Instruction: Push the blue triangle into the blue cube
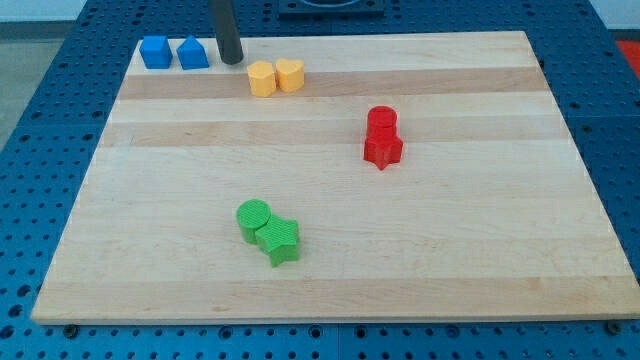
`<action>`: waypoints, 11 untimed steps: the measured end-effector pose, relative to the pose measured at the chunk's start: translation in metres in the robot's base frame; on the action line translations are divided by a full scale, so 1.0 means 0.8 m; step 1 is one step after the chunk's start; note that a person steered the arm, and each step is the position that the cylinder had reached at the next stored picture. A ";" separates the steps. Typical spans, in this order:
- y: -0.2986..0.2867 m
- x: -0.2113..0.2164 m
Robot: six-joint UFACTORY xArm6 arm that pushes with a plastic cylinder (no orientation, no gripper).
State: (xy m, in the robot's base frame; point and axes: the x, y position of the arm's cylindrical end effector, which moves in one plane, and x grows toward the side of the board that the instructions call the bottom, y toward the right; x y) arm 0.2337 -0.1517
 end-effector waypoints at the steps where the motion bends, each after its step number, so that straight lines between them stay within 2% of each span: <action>1: -0.014 0.000; 4: -0.052 0.000; 8: -0.052 0.057; 11: -0.052 0.025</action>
